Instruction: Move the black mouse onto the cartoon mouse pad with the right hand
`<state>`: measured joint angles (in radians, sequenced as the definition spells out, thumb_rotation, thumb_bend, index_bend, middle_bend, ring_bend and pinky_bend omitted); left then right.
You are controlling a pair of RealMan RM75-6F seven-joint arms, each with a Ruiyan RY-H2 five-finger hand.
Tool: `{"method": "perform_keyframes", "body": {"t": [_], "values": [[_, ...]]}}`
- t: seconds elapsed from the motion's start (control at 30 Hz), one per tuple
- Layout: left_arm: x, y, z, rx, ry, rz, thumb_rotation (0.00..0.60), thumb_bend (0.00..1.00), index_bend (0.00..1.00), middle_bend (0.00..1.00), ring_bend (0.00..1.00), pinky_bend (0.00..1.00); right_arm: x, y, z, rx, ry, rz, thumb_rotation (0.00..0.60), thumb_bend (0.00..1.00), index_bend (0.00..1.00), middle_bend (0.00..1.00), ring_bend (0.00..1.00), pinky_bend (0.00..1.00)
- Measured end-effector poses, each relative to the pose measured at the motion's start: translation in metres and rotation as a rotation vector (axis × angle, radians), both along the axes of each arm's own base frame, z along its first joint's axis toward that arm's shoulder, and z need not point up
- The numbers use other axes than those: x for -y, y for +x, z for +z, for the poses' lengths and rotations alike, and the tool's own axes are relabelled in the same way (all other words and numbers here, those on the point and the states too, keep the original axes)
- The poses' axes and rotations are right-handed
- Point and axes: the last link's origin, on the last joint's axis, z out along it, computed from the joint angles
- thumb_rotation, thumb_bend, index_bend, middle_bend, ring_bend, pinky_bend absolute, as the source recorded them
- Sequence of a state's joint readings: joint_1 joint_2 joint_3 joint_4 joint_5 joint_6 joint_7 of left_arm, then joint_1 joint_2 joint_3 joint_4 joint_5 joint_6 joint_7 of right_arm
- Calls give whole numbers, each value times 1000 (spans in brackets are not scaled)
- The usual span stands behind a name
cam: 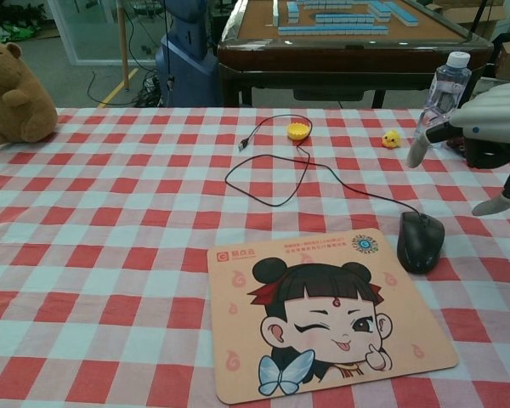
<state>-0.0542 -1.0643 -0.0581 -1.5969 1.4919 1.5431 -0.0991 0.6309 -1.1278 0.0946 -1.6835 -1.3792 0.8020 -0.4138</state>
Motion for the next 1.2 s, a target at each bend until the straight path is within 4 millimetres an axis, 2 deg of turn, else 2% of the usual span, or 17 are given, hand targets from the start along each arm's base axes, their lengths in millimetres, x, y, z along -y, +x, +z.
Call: {"method": "perform_keyframes", "body": {"t": [0.37, 1.2], "values": [[0, 0, 0, 1, -3, 0, 600, 178, 488, 524, 438, 596, 4, -4, -30, -111, 25, 37, 600, 0, 250, 1000, 943, 1000], [-1, -1, -3, -5, -18, 11, 600, 179, 488, 524, 438, 596, 3, -22, -55, -281, 12, 151, 600, 0, 250, 1000, 944, 1000]]}}
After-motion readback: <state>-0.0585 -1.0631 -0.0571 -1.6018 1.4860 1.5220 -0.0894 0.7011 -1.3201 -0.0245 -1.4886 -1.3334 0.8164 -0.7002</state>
